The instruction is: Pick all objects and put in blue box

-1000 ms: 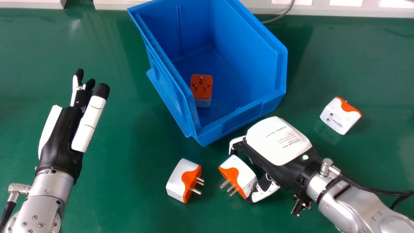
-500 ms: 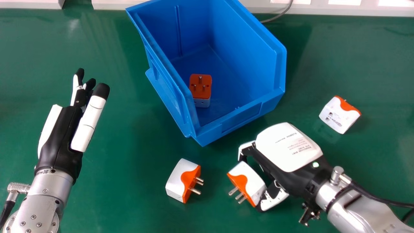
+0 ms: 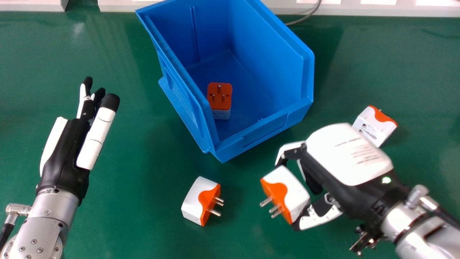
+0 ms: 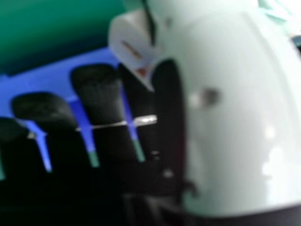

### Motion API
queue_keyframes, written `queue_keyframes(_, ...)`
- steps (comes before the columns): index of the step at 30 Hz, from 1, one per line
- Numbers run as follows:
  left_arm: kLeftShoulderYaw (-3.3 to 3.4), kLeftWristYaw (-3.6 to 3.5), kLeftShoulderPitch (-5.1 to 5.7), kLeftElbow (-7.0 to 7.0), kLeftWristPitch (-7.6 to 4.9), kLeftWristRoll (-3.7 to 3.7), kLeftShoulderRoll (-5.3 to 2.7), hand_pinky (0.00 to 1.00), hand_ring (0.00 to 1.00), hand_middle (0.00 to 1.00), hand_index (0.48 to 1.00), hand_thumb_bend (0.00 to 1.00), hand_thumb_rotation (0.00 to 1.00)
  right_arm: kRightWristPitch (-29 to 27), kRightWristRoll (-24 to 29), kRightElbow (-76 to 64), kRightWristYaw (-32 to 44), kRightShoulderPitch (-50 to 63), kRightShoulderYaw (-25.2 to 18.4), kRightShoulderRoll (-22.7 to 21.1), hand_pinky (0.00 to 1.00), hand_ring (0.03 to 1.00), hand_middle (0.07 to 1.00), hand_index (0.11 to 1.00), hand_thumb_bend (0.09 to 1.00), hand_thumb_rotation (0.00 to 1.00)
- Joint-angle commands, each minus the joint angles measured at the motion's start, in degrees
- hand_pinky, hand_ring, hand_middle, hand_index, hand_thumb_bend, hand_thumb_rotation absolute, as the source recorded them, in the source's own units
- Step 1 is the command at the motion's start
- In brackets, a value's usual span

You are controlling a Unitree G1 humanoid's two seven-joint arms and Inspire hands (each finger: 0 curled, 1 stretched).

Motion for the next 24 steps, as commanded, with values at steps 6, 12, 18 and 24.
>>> queue_keyframes(6,0.49,-0.11,-0.76,-0.09,-1.03,-0.64,1.08,1.00,1.00,1.00,1.000,0.79,1.00,3.10,0.33,-8.07,1.04,-3.04,-4.92,3.52,0.05,0.098,0.167,0.471,0.496,0.14)
queue_keyframes(12,0.50,-0.03,-0.78,-0.30,-0.53,-0.75,1.05,1.00,1.00,1.00,1.000,0.79,1.00,1.79,-1.96,-5.45,-2.01,-11.21,-4.96,5.02,0.03,0.080,0.134,0.472,0.496,0.14)
queue_keyframes(18,0.42,-0.04,-0.74,-0.38,-0.24,-0.73,1.00,1.00,1.00,1.00,1.000,0.79,1.00,2.33,-4.79,0.80,-3.42,-21.32,-3.19,7.31,0.03,0.071,0.118,0.470,0.495,0.14)
queue_keyframes(24,0.40,-0.13,-0.90,-0.64,0.53,-0.78,1.08,1.00,1.00,1.00,1.000,0.79,1.00,3.17,-6.85,10.06,-4.70,-30.88,-0.72,9.90,0.02,0.069,0.118,0.469,0.496,0.14)
